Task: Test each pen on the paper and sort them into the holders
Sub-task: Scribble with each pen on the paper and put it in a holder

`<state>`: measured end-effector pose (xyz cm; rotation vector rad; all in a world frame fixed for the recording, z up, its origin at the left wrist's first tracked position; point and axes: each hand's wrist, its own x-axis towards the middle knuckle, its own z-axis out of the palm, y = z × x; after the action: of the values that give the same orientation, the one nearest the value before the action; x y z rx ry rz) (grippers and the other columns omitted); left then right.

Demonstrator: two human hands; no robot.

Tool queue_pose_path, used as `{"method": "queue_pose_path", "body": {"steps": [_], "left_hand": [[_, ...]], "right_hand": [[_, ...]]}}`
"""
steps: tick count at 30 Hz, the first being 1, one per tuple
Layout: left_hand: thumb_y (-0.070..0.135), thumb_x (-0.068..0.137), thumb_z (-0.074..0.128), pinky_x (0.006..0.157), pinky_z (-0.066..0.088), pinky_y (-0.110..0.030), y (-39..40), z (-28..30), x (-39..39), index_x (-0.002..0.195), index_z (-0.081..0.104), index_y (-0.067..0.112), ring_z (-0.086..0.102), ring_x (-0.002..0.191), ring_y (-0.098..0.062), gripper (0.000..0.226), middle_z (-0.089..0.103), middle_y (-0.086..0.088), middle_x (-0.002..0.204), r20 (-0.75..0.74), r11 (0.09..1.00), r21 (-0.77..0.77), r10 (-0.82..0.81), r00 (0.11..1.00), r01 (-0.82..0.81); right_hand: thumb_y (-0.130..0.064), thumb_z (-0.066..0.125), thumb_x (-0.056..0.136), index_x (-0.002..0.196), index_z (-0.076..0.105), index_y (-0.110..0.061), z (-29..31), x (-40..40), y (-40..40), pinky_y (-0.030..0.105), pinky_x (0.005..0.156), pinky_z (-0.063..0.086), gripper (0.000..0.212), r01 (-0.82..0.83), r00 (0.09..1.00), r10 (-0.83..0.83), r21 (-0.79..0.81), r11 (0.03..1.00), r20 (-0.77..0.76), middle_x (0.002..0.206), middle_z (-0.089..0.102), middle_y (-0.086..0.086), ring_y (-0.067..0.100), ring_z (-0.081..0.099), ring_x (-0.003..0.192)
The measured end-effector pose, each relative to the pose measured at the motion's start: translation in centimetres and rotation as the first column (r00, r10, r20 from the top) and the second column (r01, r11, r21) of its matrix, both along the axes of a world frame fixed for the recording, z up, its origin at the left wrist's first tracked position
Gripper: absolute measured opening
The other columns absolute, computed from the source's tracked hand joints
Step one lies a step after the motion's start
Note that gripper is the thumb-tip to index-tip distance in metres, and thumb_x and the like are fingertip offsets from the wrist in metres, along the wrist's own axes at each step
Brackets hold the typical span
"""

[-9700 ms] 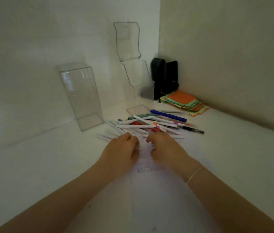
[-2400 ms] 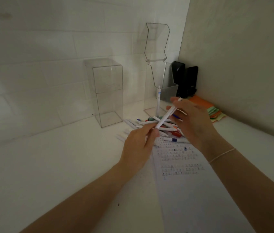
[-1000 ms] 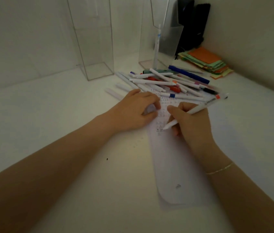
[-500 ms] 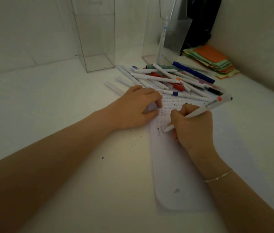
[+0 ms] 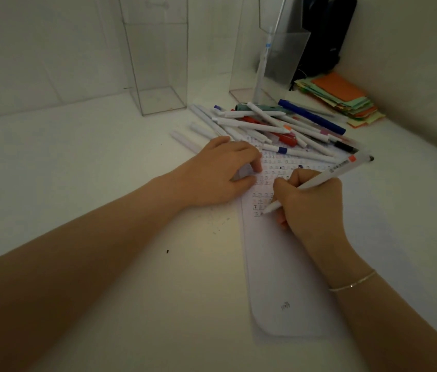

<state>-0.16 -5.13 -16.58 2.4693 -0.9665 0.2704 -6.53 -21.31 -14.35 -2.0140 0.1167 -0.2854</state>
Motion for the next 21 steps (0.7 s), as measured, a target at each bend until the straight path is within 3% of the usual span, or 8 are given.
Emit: {"method": "queue_pose_path", "body": {"steps": [4,9,12,14,17,21], "left_hand": [[0.038,0.086,0.045,0.113,0.017,-0.036,-0.1,0.2,-0.2,0.108,0.058,0.023,0.048,0.119,-0.011,0.029,0.056,0.004,0.127,0.001,1.0,0.009,0.009,1.0,-0.009],[0.037,0.089,0.045,0.115,0.012,-0.044,-0.1,0.8,-0.8,0.105,0.065,0.023,0.035,0.134,-0.016,0.03,0.046,0.0,0.141,0.132,0.999,0.049,-0.012,0.991,0.005],[0.038,0.09,0.046,0.114,0.016,-0.046,-0.7,1.8,-1.5,0.1,0.07,0.024,0.04,0.131,-0.013,0.029,0.058,0.003,0.129,0.184,0.99,-0.07,-0.105,0.977,0.12],[0.046,0.088,0.048,0.115,0.012,-0.044,-1.3,2.2,-2.1,0.098,0.071,0.023,0.041,0.13,-0.007,0.035,0.062,0.005,0.122,0.084,0.98,-0.126,-0.141,0.986,0.151],[0.054,0.082,0.051,0.116,0.005,-0.036,-1.7,1.7,-2.4,0.092,0.071,0.025,0.045,0.124,-0.002,0.036,0.066,0.008,0.115,0.075,0.985,-0.094,-0.139,0.987,0.146],[0.036,0.082,0.062,0.117,0.004,-0.03,-1.8,1.7,-2.2,0.088,0.071,0.018,0.054,0.103,0.009,0.021,0.072,0.006,0.092,-0.004,0.965,-0.23,-0.129,0.992,0.124]], "right_hand": [[0.001,0.06,0.079,0.056,0.053,0.007,-0.1,0.0,0.1,0.019,0.034,0.04,0.025,-0.001,1.0,0.001,0.019,1.0,0.003,0.05,0.054,0.025,0.013,0.047,0.032],[0.0,0.058,0.081,0.051,0.041,-0.007,-0.4,0.3,-0.1,0.016,0.04,0.032,0.035,0.018,0.999,-0.018,-0.013,1.0,0.042,0.049,0.038,0.013,0.019,0.036,0.047],[-0.001,0.06,0.08,0.056,0.048,0.003,0.0,0.1,-0.6,0.02,0.039,0.034,0.028,0.005,1.0,-0.006,0.127,0.992,0.005,0.049,0.047,0.018,0.019,0.042,0.043],[-0.002,0.063,0.08,0.056,0.05,-0.005,0.4,0.0,-0.9,0.02,0.038,0.036,0.028,0.011,1.0,-0.012,0.241,0.97,0.0,0.044,0.05,0.008,0.012,0.044,0.038],[-0.011,0.072,0.08,0.07,0.047,-0.013,1.0,0.0,-0.6,0.019,0.038,0.04,0.027,0.007,0.999,-0.017,0.252,0.968,0.038,0.054,0.056,0.008,0.008,0.05,0.038],[-0.011,0.075,0.077,0.101,0.04,-0.018,2.0,-0.3,0.0,0.018,0.046,0.047,0.043,0.006,0.973,-0.081,0.325,0.946,0.218,0.067,0.062,0.007,0.011,0.059,0.044]]}}
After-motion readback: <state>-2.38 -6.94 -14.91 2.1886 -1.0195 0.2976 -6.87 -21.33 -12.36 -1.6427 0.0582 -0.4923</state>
